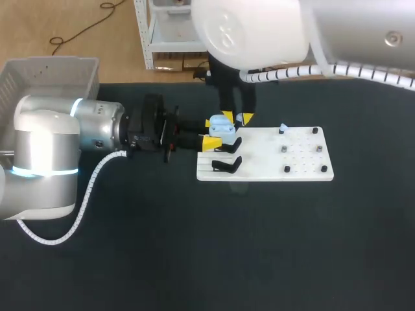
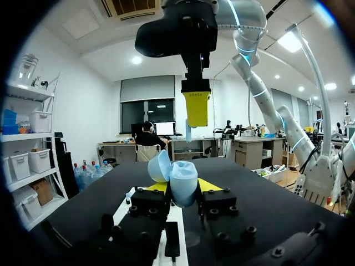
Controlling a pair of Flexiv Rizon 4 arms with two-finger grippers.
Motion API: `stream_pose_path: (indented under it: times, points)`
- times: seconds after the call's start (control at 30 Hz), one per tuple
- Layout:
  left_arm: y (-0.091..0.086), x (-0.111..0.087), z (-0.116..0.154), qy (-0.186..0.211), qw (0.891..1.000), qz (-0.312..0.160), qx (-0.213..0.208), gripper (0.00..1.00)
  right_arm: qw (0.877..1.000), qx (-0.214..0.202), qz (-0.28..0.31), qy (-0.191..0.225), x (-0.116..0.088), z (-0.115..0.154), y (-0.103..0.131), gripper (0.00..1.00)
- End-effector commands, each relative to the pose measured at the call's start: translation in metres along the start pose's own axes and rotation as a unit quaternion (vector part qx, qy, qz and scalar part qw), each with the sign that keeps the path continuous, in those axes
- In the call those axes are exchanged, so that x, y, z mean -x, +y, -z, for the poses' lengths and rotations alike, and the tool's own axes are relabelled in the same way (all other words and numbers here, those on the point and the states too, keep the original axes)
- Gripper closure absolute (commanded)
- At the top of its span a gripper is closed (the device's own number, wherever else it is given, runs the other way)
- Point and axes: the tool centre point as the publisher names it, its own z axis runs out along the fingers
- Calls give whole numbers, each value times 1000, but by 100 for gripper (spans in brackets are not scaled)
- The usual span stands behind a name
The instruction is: Pick up each earbud case from the left stands, insert the matching earbuds, close the lid, and place the case in the box.
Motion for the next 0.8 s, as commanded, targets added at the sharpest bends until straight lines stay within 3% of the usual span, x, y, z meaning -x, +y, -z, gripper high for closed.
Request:
stream_pose_path:
  times: [0.03,0.43,0.6,0.8]
  points:
    - [0,0,0,0,1000,0,-1,100,1000,7,-2,7,-2,3,6,100]
    - [0,0,0,0,1000,0,-1,100,997,-8,-77,28,10,3,22,100]
    - [0,0,0,0,1000,0,-1,100,994,-8,-110,4,13,4,26,100]
    - [0,0,0,0,1000,0,-1,100,994,-6,-109,-1,10,-1,30,100]
